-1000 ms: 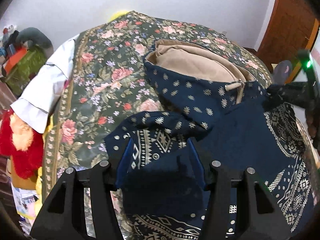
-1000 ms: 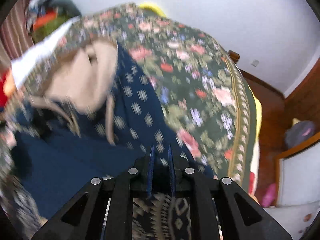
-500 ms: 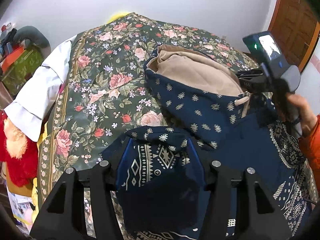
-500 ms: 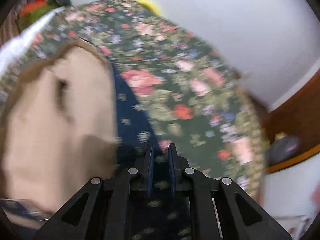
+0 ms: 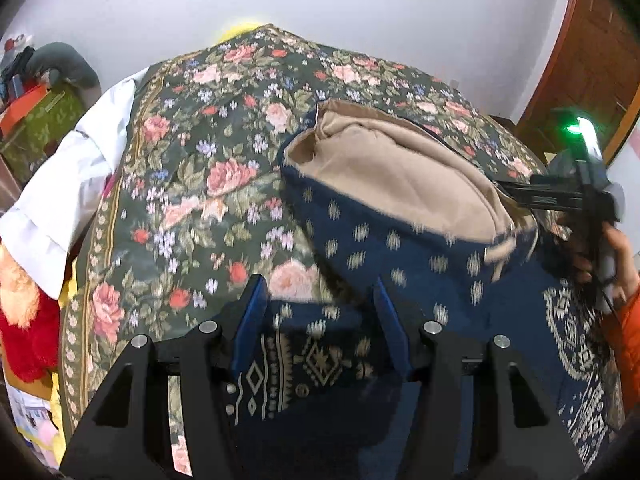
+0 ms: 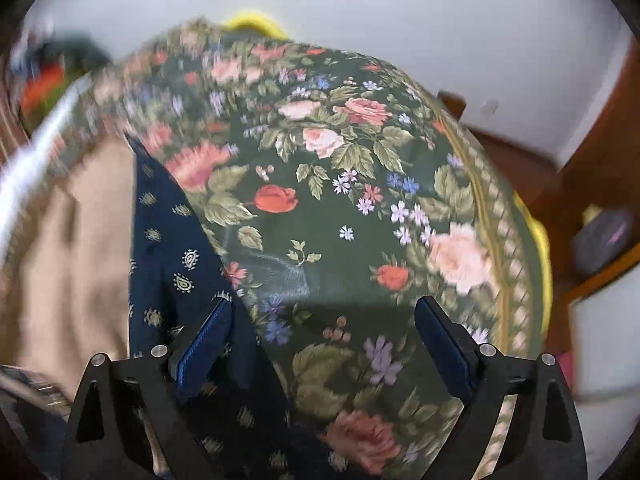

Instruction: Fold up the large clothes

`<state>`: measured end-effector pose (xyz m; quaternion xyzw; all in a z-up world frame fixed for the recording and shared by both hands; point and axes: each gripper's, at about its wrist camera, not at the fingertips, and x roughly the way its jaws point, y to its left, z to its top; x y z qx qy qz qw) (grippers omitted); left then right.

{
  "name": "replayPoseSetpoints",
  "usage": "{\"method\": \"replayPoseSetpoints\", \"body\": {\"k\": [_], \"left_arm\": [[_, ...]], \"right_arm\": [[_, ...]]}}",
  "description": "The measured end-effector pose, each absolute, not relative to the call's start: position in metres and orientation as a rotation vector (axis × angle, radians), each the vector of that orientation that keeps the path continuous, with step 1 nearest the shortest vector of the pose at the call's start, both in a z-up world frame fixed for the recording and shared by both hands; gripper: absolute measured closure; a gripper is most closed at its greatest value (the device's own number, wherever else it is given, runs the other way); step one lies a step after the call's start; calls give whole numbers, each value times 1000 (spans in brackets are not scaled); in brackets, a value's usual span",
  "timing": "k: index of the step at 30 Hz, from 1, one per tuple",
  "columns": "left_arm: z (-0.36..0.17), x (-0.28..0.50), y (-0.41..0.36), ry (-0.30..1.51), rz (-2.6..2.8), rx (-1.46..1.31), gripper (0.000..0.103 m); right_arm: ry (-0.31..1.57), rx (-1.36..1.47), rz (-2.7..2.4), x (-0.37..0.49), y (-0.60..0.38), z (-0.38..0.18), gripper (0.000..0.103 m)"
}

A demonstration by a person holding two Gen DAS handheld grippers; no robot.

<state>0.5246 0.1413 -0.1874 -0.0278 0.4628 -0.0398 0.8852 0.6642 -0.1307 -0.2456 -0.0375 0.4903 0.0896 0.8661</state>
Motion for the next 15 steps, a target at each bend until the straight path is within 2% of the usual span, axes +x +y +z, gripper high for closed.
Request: {"method": "replayPoseSetpoints", "body": {"k": [5,8,10,12,14,15], "left_arm": [[-190,553,146,978,-81,-168,48],[-198,574,147,1004,-63,-212,48],[-208,588,146,1028,-56,-242,48],[-216,598,146,1045,-49,-257,48],[-227,606,147,1066,-22,-262,50],[-234,609,148,1077,-10,-273,57]], "right_arm": [[994,77,304,660,-130,-223,11],[988,62,363,661,-105,-217,11],[994,17,371,665,-85,-222,15],[1016,-42,354,669,-67,-234,34],[1044,-72,321,675,-58,-247,49],[1045,-48,309,678,-60,-252,55]]}}
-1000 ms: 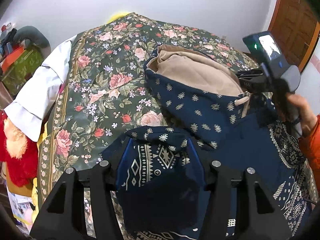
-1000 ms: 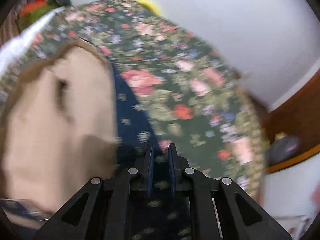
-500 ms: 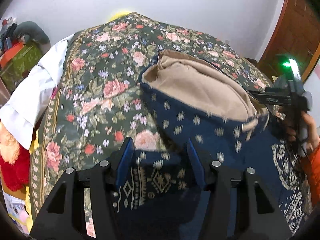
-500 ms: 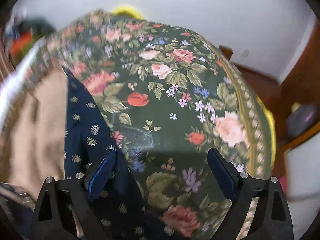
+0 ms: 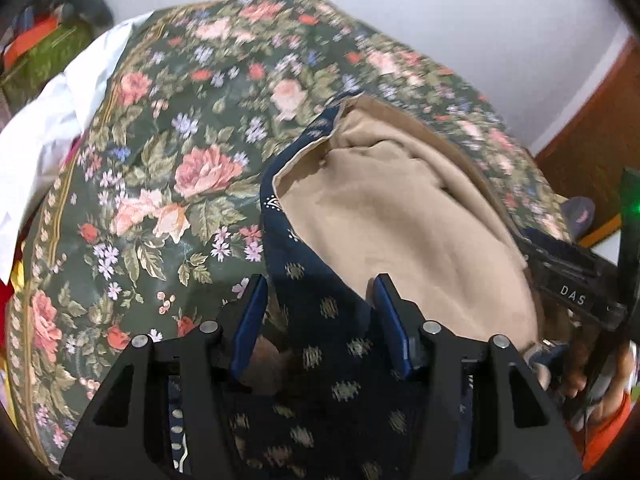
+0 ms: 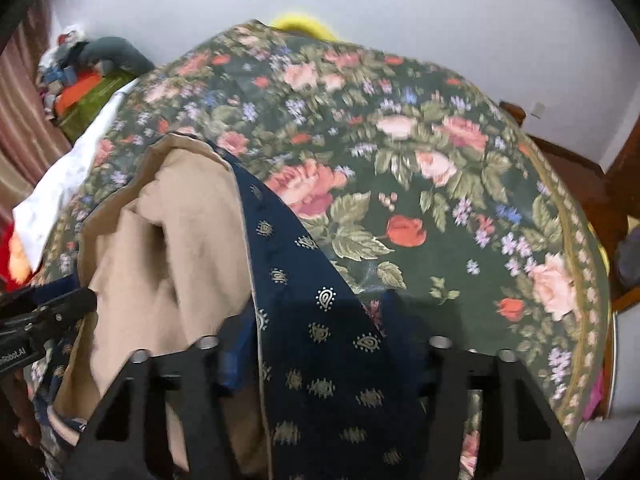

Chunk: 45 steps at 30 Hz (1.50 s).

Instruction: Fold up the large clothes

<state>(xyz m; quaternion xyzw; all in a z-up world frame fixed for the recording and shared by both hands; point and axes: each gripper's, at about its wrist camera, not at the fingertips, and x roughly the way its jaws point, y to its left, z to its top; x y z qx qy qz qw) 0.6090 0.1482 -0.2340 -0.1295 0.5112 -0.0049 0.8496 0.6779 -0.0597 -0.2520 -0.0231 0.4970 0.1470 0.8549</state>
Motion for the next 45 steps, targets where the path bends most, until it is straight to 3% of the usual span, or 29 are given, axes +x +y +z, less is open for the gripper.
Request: {"method": "replayPoseSetpoints", "body": {"k": [1,2,3,6,20,32,40,45], "left_arm": [[-239,611,148,1089,-9,-279,60],[-243,613,148,1093,-5,-280,63],[-244,614,148,1083,3,-275,72],[-240,615,141,1067,13,-215,94],[-118,511,83,824,-221,-87,95],[-195,400,52,1050,-255,68,94],[-226,357,69,1112,-209,55,73],[-228,335,92,1173,-223,-46,71]], "right_arm": [[1036,-16,305,679,-64,-254,60],[1029,19,293,679,-69,-254,77],[1028,34,292,679,-73,-254,86],[1001,35,287,670,-81,-248,95],[863,12,453,529,-123,-159,96],[970,-148,450,397,-143,-206,95],[1109,-152,424,372,-172,-223,95],[1089,-142,400,363,-196,-208,95]]}}
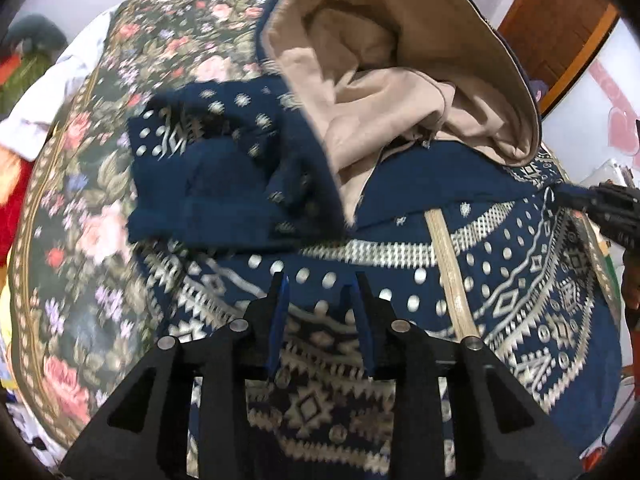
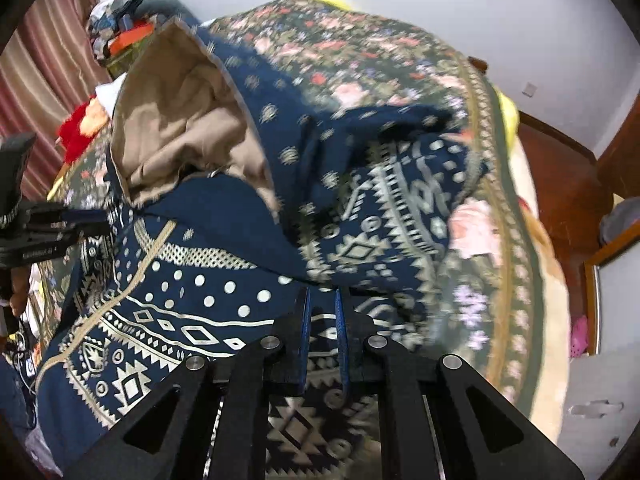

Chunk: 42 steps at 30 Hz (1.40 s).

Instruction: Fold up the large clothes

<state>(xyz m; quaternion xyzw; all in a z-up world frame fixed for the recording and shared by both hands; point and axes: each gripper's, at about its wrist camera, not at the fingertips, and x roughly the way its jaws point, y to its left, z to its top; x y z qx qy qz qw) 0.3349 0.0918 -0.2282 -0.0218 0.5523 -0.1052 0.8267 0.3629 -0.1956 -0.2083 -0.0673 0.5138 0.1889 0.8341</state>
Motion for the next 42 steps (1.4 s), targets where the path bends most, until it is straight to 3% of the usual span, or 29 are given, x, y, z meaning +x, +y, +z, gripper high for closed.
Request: {"method": "replayPoseSetpoints", "body": {"k": [2,9,15,20,22,23,24,25,26,36,42], "left_arm": [[-217,333,100,1151,-203,-46,69],[-156,367,115,981,-124,-60,42],[-152,426,100,962,-88,-41,41],[-163,468,85,957,-68,-4,41],[-164,480,74,928,-58,37,46],[-164,485,67,913,-47,57,58],[-163,488,64,906,-46,66,80],[-163,492,60,906,-56,67,93],[-161,493,55,906,-70,65,98],[-124,388,10,835,-356,89,98],[-143,313,-9,899,-492,126,98]], "right_arm": [[1062,-106,395,367,-204,-193,95],[957,-130,341,405,-203,-157,95],[1053,-304,213,461,-200,-215,95],[1088,-274,221,474,-211,-249,95],[1081,-267,226,474,-213,-249,95],[1077,-266,228,473,-213,-249,95],[1073,-268,230,472,-213,-249,95],[1073,-267,232,470,-214,-247,95],[1077,-261,233,469,-215,-246,95],[1053,-126,251,437,-235,-192,95],[985,-113,293,399,-233,-145,95]]}}
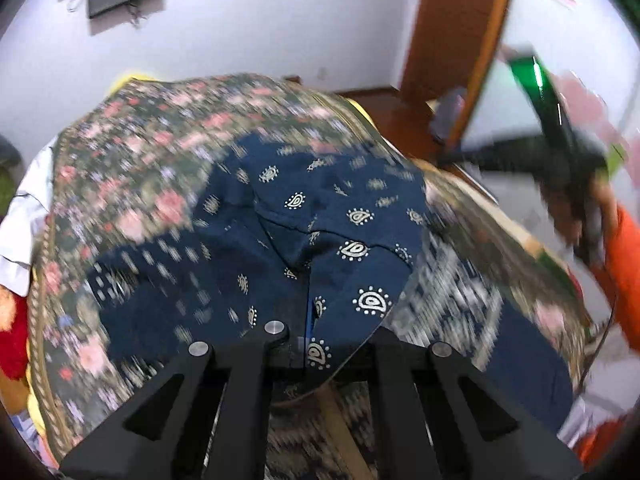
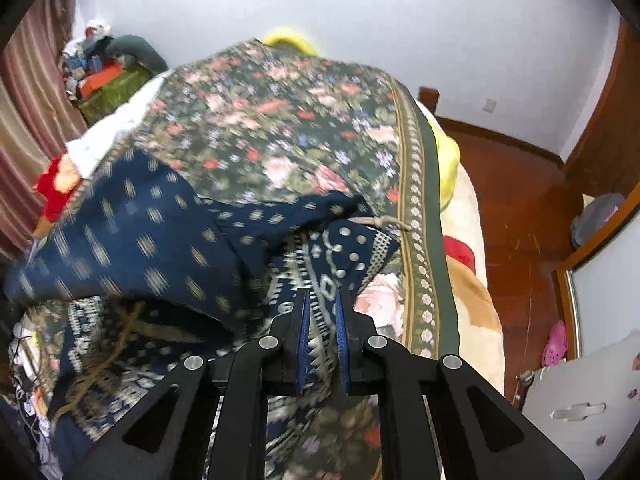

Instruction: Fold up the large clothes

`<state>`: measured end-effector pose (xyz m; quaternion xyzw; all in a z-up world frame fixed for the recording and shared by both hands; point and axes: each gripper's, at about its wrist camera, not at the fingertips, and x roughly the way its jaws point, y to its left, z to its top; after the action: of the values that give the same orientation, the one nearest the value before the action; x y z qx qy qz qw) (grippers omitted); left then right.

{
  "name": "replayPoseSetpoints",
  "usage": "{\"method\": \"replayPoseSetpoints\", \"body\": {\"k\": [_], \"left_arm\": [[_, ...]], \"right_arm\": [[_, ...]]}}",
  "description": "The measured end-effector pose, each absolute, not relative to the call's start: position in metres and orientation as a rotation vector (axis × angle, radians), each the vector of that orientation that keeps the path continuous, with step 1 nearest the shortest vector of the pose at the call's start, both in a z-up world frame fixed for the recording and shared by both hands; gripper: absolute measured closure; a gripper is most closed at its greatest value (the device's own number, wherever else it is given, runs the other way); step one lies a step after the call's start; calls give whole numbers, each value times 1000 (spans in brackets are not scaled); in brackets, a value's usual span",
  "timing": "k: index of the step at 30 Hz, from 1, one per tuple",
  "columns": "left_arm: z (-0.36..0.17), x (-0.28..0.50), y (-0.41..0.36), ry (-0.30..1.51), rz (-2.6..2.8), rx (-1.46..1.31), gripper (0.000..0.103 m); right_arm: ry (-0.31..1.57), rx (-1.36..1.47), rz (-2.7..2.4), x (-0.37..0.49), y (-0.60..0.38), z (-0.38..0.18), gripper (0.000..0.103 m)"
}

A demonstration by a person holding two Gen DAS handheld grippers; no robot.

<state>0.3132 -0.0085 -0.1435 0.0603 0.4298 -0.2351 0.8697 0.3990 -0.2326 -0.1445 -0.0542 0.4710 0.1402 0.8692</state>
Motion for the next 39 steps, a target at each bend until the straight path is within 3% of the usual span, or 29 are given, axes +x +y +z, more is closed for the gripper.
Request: {"method": "replayPoseSetpoints", "body": {"k": [8,10,13,14,15,23,29,39], "left_arm": [[-203,252,-9,1068,-536,162,98],[-213,243,-3,1096,-512,140,92],[-210,232,13,1080,-472,69,69],[-209,230,16,1086,-462,53,49],[-207,226,21,1097,-447,28,36],[-188,207,66,1115,-375,-26,35],[-168,229,92,1055,-238,11,35],[-175,342,72,1026,-217,-111,35]], "right_arm": [[946,-112,377,356,-207,-117,95],[956,-108,409,349,-195,-119,95],[988,-83,462,346,-175,-128,95],[1004,-76,477,347,-169,-134,95],[1039,-66,502,349,-159,-145,95],[1255,-223,514,351,-115,-243,95],[1168,-374,538,328,-118,-231,95],[1063,-301,371,354,-184,-186,95]]}}
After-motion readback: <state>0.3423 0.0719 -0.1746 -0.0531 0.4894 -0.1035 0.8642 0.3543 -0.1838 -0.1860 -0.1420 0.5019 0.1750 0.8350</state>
